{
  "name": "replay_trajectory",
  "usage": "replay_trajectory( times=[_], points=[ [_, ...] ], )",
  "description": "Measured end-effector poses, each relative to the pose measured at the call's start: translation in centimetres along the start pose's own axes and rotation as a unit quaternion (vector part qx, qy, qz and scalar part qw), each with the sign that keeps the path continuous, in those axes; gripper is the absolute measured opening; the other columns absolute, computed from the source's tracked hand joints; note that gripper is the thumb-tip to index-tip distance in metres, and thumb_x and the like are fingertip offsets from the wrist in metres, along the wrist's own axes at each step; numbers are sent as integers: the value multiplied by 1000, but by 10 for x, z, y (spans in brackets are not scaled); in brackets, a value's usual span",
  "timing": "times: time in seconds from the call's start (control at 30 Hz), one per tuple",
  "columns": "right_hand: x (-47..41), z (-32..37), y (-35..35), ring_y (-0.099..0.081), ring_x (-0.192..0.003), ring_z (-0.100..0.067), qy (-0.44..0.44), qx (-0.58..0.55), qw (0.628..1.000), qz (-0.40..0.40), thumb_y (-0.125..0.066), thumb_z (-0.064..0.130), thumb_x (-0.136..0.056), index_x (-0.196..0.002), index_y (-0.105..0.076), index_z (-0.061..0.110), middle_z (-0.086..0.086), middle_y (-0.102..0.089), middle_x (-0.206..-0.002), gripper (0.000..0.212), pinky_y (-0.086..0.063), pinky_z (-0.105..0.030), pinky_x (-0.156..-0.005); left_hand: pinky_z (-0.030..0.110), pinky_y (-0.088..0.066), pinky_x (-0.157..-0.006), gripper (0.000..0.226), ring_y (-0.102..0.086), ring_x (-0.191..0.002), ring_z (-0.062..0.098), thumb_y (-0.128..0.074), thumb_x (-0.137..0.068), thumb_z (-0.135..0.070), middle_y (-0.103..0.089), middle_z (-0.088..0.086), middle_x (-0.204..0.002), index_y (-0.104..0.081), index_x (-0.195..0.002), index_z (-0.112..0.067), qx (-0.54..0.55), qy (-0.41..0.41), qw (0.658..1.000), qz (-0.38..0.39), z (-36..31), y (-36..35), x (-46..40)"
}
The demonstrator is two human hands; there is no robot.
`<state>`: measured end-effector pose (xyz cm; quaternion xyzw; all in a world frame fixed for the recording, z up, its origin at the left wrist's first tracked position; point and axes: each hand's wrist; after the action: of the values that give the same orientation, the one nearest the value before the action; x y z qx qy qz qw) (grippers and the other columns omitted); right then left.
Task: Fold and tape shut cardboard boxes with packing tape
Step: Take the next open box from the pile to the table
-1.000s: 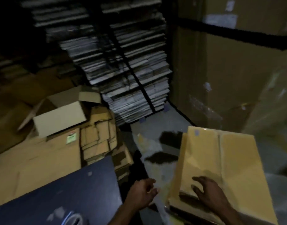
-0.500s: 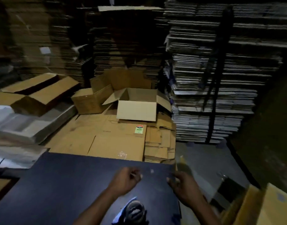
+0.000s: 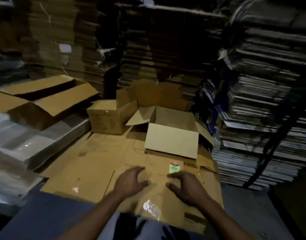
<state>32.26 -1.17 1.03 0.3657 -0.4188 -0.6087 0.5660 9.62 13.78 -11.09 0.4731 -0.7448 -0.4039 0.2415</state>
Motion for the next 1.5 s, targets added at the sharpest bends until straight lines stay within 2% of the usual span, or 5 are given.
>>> replay_trajectory(
  times=[0.1, 0.53, 1.17, 1.37, 1.5],
  points=[
    [-102, -6, -25, -65, -125, -19, -32, 47, 998, 20, -70, 53, -98, -139, -68, 32, 3, -68, -141, 46, -52, -34, -103, 57, -23, -133, 155, -8, -169, 31, -28, -48, -120, -5, 9, -184, -14, -175, -33, -89, 26, 990, 107, 73, -31, -125],
    [-470, -82, -52, -40, -148, -42, -109, 268, 957, 5, -66, 56, -93, -162, -30, 24, -13, -35, -168, 84, -44, -55, -116, 61, 22, -128, 143, 33, -163, 22, -20, -57, -121, 39, -3, -174, 25, -168, -42, -91, 7, 995, 36, 212, -153, -186],
    [-312, -49, -35, -64, -101, -17, -47, 144, 986, -74, -77, 46, -89, -97, -67, 43, 16, -72, -86, 13, -58, -52, -87, 68, 23, -124, 140, 39, -159, 35, -30, -64, -114, 40, 7, -172, 25, -168, -38, -68, 89, 989, 100, 197, -145, -196],
    [-208, -10, -38, -61, -110, -22, 8, 109, 992, -58, -76, 39, -94, -113, -73, 35, 14, -73, -100, 20, -56, -51, -93, 37, -42, -123, 82, -44, -154, 10, -78, -98, -40, -46, -19, -168, -34, -167, -40, 223, -9, 974, -47, 122, -107, -26],
    [-141, 23, -59, -64, -115, -25, 43, 33, 998, -28, -71, 53, -89, -116, -74, 36, 9, -76, -113, 32, -56, -51, -95, 27, -57, -89, 49, -74, -110, 14, -80, -96, -7, -80, -2, -127, -71, -139, -27, 572, 92, 813, -57, 56, -39, 130]
  ],
)
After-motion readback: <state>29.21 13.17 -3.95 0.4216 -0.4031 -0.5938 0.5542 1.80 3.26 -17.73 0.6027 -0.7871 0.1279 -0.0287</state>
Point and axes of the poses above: each hand's wrist, its own x-axis away from the middle knuckle, its own y-axis out of the back of the hand, z = x × y
